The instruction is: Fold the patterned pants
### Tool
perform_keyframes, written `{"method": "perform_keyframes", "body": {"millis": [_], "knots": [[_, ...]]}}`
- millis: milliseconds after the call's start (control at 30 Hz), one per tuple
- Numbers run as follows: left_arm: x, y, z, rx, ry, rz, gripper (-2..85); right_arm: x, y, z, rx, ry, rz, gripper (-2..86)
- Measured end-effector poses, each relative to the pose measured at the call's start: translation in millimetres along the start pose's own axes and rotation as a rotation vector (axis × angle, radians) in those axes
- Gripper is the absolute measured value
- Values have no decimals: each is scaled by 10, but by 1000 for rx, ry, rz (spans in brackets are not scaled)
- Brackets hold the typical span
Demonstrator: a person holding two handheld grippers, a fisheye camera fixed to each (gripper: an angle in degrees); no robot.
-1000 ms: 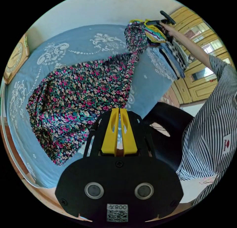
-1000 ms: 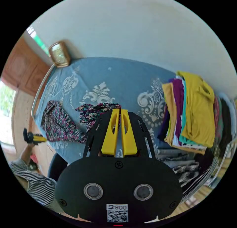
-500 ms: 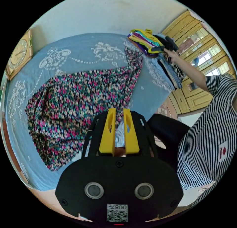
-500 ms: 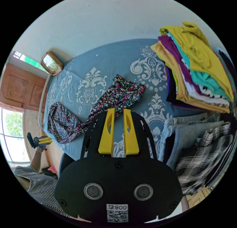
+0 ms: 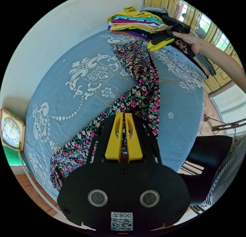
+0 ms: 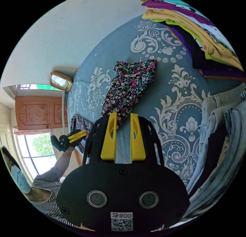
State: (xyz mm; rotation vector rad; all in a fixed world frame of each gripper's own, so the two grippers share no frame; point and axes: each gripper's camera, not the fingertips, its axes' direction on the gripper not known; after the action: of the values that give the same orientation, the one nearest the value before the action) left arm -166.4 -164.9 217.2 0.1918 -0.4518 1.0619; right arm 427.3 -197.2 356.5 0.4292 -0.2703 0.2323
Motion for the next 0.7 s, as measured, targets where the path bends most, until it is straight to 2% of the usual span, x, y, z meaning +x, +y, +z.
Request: {"method": "perform_keyframes", "body": {"millis": [400,500,600,700], "knots": [[-450,275,-685,232,124,-264,7,524,-151,78,-37,-90,-12,7],[-688,379,-801,280,123,-403,8,629,-110,-31,-23,-114,-25,3],[-976,584,-835,331,138,-632,13,709,-32,-174,-11,-128,-33,1],[-1160,831,-774,347,214,-794,26,758,115,-339,1,-134,-51,1]]}}
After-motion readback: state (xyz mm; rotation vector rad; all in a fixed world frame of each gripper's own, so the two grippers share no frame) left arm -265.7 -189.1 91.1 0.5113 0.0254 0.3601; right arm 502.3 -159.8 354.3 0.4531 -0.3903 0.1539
